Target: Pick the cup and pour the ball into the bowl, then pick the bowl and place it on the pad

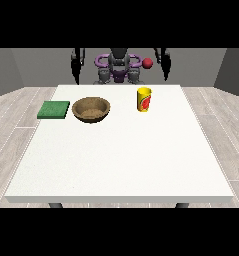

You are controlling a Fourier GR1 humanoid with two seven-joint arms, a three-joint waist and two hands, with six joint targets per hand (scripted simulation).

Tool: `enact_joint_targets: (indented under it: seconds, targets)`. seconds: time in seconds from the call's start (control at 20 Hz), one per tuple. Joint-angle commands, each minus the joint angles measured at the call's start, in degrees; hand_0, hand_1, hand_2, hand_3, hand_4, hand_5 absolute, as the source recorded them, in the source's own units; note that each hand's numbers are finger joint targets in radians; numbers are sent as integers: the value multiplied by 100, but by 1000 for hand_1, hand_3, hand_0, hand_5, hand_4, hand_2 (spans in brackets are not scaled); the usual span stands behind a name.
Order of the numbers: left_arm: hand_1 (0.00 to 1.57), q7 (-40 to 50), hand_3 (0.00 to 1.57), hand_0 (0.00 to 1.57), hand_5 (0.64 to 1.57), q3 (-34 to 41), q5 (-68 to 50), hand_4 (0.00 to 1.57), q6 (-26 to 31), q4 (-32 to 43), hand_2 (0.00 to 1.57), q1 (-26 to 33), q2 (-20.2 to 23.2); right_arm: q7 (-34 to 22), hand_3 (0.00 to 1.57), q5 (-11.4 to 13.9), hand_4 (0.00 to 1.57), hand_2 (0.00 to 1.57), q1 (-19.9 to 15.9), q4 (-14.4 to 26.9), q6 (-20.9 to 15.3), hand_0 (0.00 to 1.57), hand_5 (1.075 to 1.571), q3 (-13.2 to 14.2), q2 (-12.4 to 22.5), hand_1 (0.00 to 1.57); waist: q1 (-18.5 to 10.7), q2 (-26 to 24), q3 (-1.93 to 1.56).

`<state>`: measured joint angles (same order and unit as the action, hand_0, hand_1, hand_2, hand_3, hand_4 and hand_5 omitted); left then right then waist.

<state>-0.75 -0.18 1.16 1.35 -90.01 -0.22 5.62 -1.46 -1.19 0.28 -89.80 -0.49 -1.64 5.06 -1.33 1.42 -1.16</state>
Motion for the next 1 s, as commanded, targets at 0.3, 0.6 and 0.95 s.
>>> enact_joint_targets:
  seconds: [0.3, 0.6, 0.95]
  targets:
    - [0, 1158, 0, 0, 1557, 499, -871, 0, -71, -750, 0, -567, -99, -659, 0, -838, 0, 0, -40, -718, 616, 0, 1569, 660, 682, 0, 411, -1485, 110]
    - [0, 482, 0, 0, 1548, 1382, -1367, 0, 331, -457, 0, -445, 486, -283, 0, -1301, 0, 0, 376, -1089, 1138, 0, 1571, 994, 815, 0, 577, -854, 118]
    - [0, -391, 0, 0, 1539, 1477, -1301, 0, 566, 190, 0, -1031, 583, -61, 0, -1327, 0, 0, -470, -731, 1055, 0, 1569, 1267, 777, 0, 418, 3, 118]
